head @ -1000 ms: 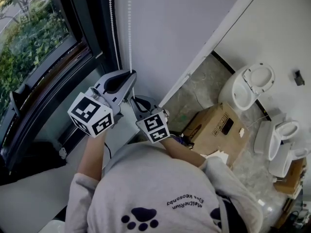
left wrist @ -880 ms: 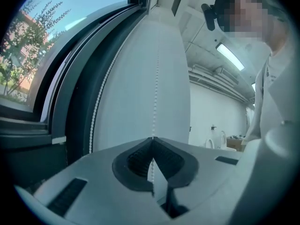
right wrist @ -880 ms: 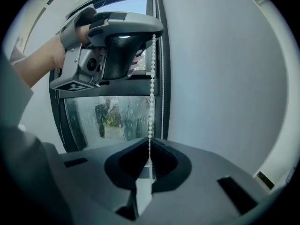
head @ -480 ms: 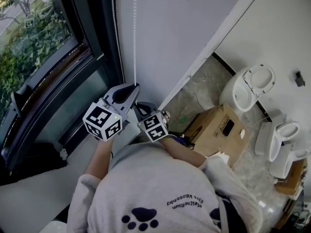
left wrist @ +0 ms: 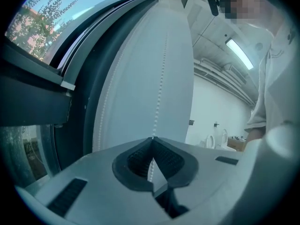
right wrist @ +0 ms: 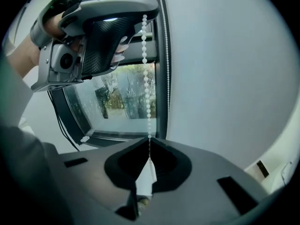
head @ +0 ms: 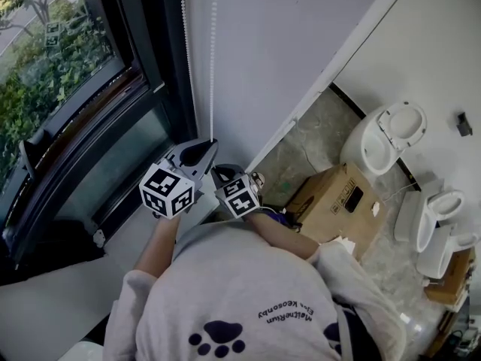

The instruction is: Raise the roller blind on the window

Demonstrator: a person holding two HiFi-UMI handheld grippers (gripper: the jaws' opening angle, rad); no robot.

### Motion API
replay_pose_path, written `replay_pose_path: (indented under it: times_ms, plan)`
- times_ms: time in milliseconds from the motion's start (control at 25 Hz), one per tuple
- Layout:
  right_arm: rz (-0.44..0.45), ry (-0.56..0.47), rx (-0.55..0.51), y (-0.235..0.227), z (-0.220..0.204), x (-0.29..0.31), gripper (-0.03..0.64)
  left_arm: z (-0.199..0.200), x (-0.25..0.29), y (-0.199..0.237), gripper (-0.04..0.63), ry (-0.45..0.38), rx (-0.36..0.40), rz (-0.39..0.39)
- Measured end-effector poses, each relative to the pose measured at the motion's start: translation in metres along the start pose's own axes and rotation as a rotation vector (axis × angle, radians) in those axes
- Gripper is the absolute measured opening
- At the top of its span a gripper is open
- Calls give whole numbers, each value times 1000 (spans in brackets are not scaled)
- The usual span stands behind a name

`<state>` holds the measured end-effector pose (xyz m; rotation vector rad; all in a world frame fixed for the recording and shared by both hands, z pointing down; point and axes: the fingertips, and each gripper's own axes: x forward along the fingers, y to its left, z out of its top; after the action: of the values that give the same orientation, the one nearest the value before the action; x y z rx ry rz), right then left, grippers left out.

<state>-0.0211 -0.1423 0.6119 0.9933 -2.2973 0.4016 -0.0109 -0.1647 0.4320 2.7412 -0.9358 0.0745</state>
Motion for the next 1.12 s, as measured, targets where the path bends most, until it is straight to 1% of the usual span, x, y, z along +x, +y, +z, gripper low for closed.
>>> replay_pose_path:
  times_ms: [240, 320, 360, 400, 440, 480, 680, 800, 960, 1120]
  plan:
    - [-2, 21, 21, 3, -7, 6, 15, -10, -1, 1, 11, 15, -13, -1]
    - [11, 20, 29, 5, -7, 7, 17, -9, -1, 1, 11, 13, -10, -1]
    - [23, 19, 37, 6, -7, 7, 45, -9, -1, 1, 11, 12, -9, -1]
    - [34, 16, 48, 7, -7, 6, 102, -10, -1, 1, 11, 11, -10, -1]
    - [40, 9, 57, 7, -6, 4, 140, -10, -1, 1, 11, 10, -11, 0]
    - [41, -2, 64, 7, -3, 1, 141, -10, -1, 2, 11, 9, -12, 0]
    - [6, -126, 93, -8, 34, -32, 141, -10, 0, 4, 11, 4, -4, 7]
    - [-16, -195, 82, -14, 64, -59, 141, -9, 0, 6, 11, 2, -1, 10]
    - [-30, -299, 52, -11, 108, -99, 140, -8, -1, 9, 11, -2, -1, 16]
    - [-21, -437, 52, -5, 164, -142, 139, -8, -2, 10, 11, -6, 0, 18]
